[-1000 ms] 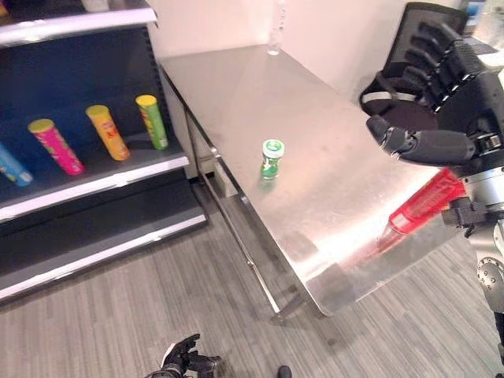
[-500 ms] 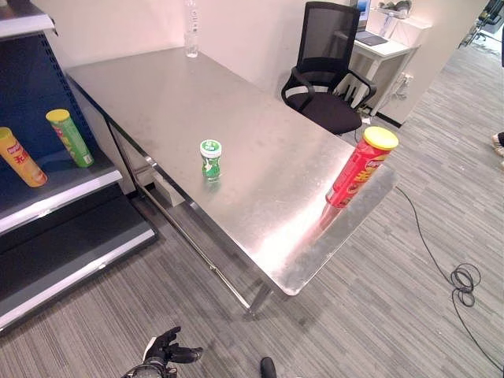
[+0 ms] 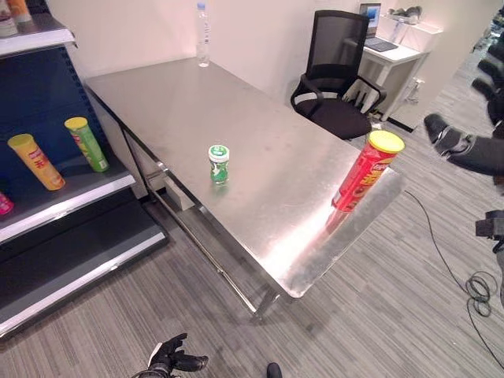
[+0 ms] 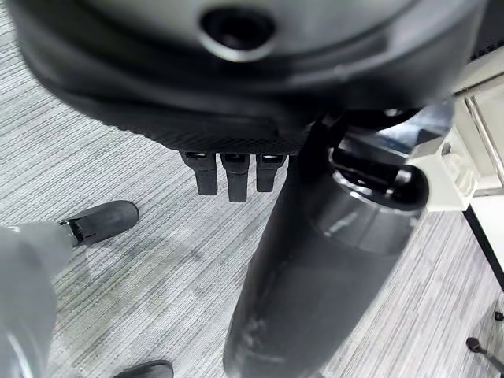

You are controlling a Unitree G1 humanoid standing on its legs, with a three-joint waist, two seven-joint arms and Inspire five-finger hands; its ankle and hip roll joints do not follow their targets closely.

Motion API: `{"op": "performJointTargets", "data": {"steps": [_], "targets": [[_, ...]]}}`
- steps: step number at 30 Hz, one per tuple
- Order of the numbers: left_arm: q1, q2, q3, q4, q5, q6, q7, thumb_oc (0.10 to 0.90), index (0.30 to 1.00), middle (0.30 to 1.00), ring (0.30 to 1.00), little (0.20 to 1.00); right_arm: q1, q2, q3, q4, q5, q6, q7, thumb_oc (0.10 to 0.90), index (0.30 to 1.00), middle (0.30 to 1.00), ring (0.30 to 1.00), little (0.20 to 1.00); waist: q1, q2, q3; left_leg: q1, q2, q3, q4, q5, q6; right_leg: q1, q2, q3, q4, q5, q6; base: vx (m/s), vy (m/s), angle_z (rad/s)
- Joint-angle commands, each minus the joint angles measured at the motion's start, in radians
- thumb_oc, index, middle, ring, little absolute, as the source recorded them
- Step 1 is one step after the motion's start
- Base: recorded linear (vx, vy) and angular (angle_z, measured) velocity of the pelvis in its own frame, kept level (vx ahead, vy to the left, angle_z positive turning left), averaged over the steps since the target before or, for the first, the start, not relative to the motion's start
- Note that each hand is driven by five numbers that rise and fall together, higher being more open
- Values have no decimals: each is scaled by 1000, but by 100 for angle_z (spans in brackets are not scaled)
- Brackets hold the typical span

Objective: Put the goods on the table back onto the shelves and tidy them up.

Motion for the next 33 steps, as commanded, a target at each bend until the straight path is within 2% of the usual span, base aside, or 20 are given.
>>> {"op": "performJointTargets", "data": {"steps": [1,10,23,33], "targets": [[-55,46,-14,-29,35,-39,-6,800,900,900,900,900,-70,-81,-81,-20,-11,-41,-1,800,900,900,900,900,38,-23,-10,71,-18,3,4,-125,-34,7,-12,-95,6,-37,86,31,-22,16],[-47,45,-25,-34,30,-38,-10,800,900,900,900,900,-69,-118,-56,57,-56,-17,-2,800,900,900,900,900,49,-10,-6,72,-15,-25,4,-122,-40,36,-15,-132,6,-60,84,31,-26,12],[-34,36,-48,-29,20,-36,-16,800,900,900,900,900,-103,-164,5,158,-66,7,5,800,900,900,900,900,62,-11,-7,57,-5,-52,4,-112,-52,55,-12,-171,6,-79,76,20,-24,12],[-32,30,-55,-25,12,-34,-12,800,900,900,900,900,-116,-167,5,195,-89,6,-12,800,900,900,900,900,68,-13,-8,55,-4,-64,4,-111,-53,65,-11,-184,6,-86,74,4,-5,3]]}}
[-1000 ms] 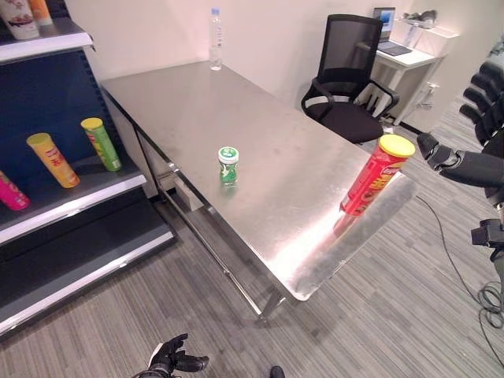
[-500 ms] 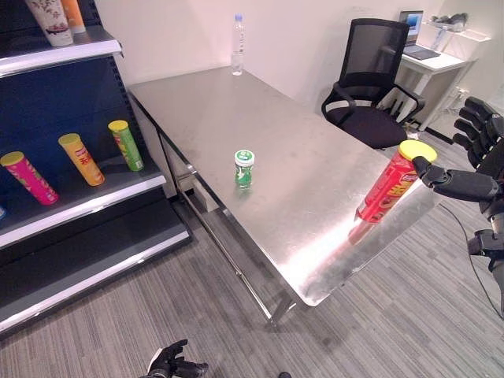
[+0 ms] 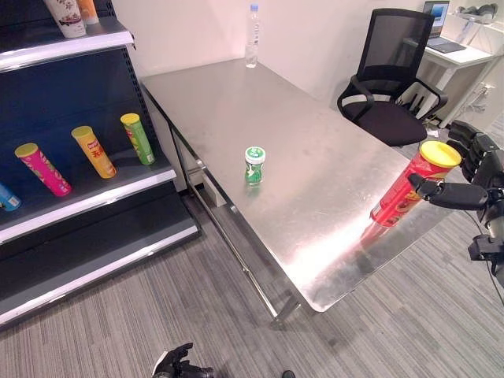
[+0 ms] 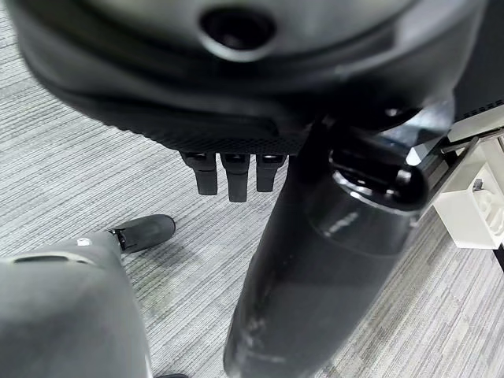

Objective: Put the goods on the table back onto the shelves and tidy them up.

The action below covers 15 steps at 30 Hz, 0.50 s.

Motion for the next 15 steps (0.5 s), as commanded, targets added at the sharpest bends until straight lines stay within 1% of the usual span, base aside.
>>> {"op": "performJointTargets", "data": {"steps": [1,9,15], "targets": [[-68,44,-23,-26,-15,-34,-5,800,900,900,900,900,-143,-96,-61,15,-10,-79,-39,800,900,900,900,900,43,-61,-17,86,-3,40,4,-117,-51,36,-8,-74,13,-58,61,0,0,0],[-68,44,-34,-24,-16,-31,-4,800,900,900,900,900,-184,-104,-29,67,-25,-71,-59,800,900,900,900,900,51,-63,-16,84,-3,37,4,-117,-50,41,-10,-83,13,-62,61,0,2,1],[-69,45,-45,-21,-28,-31,-6,800,900,900,900,900,-237,-119,22,120,38,-64,-39,800,900,900,900,900,58,-69,-14,82,-4,37,4,-114,-52,41,-12,-86,13,-61,61,0,0,0]]}}
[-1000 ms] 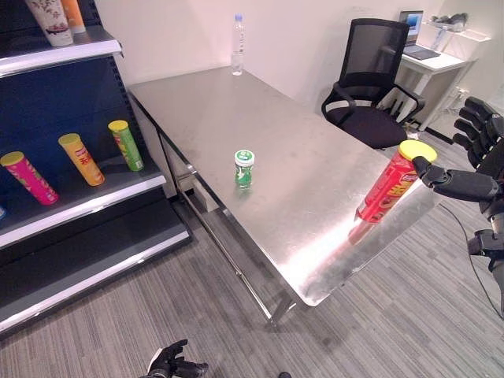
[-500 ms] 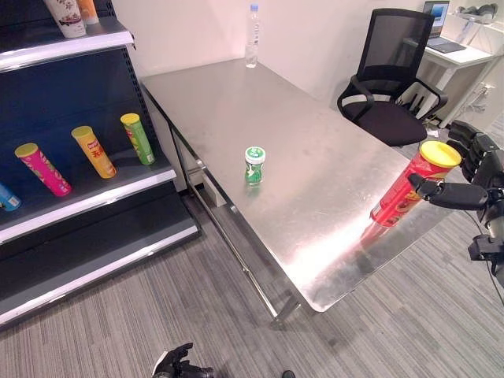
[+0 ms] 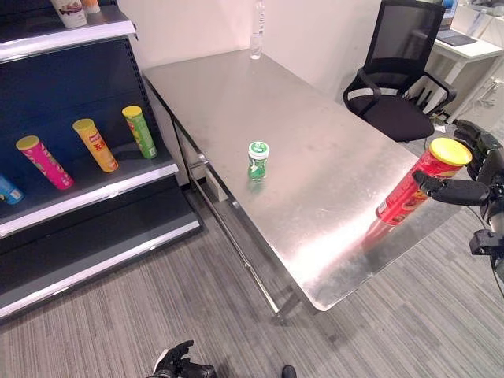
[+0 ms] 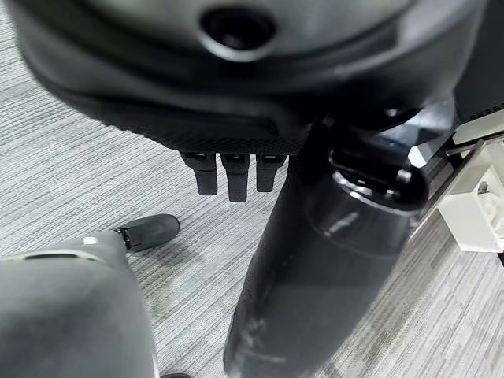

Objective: Put the goods on the table back onto the shelves and tidy them up.

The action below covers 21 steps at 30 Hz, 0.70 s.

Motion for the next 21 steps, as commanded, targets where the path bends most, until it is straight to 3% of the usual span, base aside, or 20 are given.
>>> {"op": "performJointTargets", "data": {"steps": [1,19,20,21], "targets": [[-57,46,-41,-12,-31,-30,-7,800,900,900,900,900,-154,-106,-9,13,75,-75,-19,800,900,900,900,900,42,-70,-42,81,-2,47,4,-116,-53,34,-10,-80,13,-61,61,0,0,0],[-47,51,-56,-9,-54,-26,-14,800,900,900,900,900,-233,-152,98,119,165,-31,35,800,900,900,900,900,51,-81,-43,77,-2,43,4,-109,-59,35,-10,-89,13,-57,61,1,0,1],[-49,51,-58,-9,-53,-25,-15,800,900,900,900,900,-234,-163,106,128,162,-26,38,772,858,858,858,858,50,-81,-42,76,-2,44,4,-109,-60,35,-10,-90,13,-57,62,0,0,0],[-50,53,-59,-10,-52,-25,-15,800,900,900,900,900,-235,-172,112,130,159,-22,41,602,604,604,604,604,50,-83,-42,76,-2,43,4,-108,-60,35,-11,-90,13,-56,61,0,0,0]]}}
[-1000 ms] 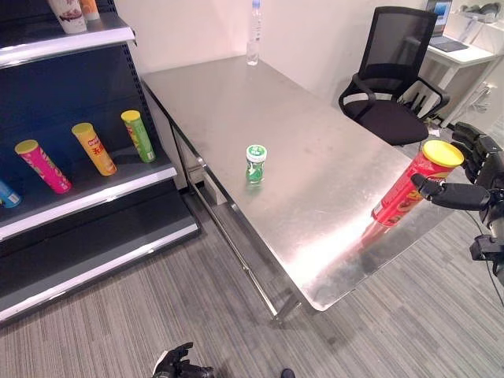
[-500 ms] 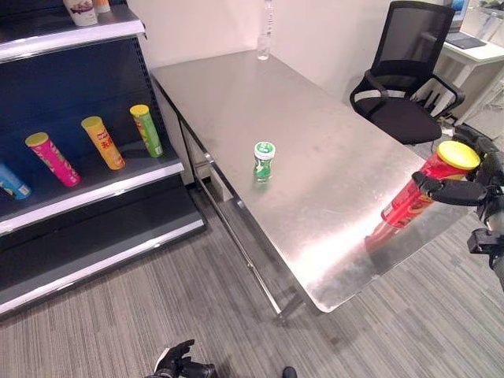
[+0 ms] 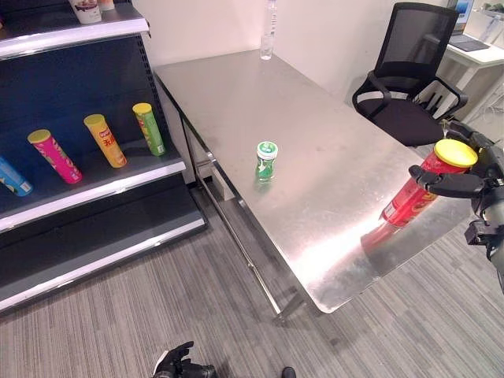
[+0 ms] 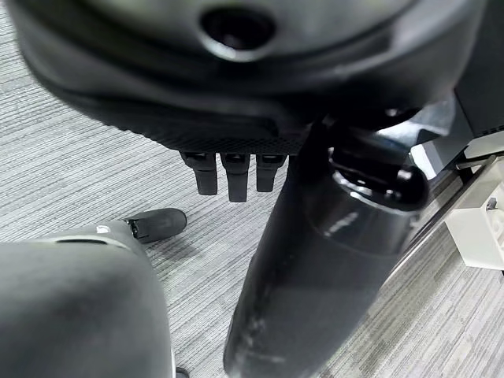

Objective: Put the goods on the table back onto the shelves and tidy them up.

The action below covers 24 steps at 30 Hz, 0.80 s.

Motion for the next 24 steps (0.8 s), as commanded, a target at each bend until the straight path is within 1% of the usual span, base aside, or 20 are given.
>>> {"op": "performJointTargets", "data": {"steps": [1,2,9,18,21,22,24], "targets": [[-60,54,-57,-11,-15,-26,-13,800,900,900,900,900,-132,-123,3,23,28,-47,18,547,521,521,521,521,40,-71,-47,76,-1,52,3,-110,-61,28,-10,-75,12,-56,61,0,0,0],[-61,54,-59,-10,-14,-25,-14,800,900,900,900,900,-134,-130,8,28,29,-43,21,400,300,300,300,300,40,-72,-48,75,0,52,3,-109,-62,27,-9,-76,12,-56,61,0,0,0],[-67,56,-59,-6,-18,-27,-15,800,900,900,900,900,-136,-153,22,31,36,-35,32,400,300,300,300,300,35,-74,-46,70,1,54,3,-108,-64,22,-10,-74,12,-53,63,0,0,0],[-66,63,-47,-7,-28,-22,-11,800,900,900,900,900,-139,-139,20,16,36,-41,25,400,300,300,300,300,32,-78,-44,65,4,59,3,-106,-65,12,-10,-67,12,-50,62,0,0,0],[-65,62,-41,-11,-26,-20,-9,800,900,900,900,900,-132,-108,5,-46,34,-60,18,400,300,300,300,300,29,-76,-43,66,5,62,3,-107,-64,13,-8,-63,12,-53,62,-4,-9,-1],[-67,64,-30,-11,-22,-17,-9,800,900,900,900,900,-122,-89,-15,-108,23,-74,10,400,300,300,300,300,28,-75,-42,69,5,64,3,-108,-63,13,-8,-62,12,-54,62,-8,-29,-4],[-70,67,-15,-11,-18,-17,-6,800,900,900,900,900,-115,-64,-38,-170,18,-92,4,400,300,300,300,300,24,-71,-43,72,6,65,3,-110,-62,14,-8,-61,12,-56,61,-4,-31,-7]]}}
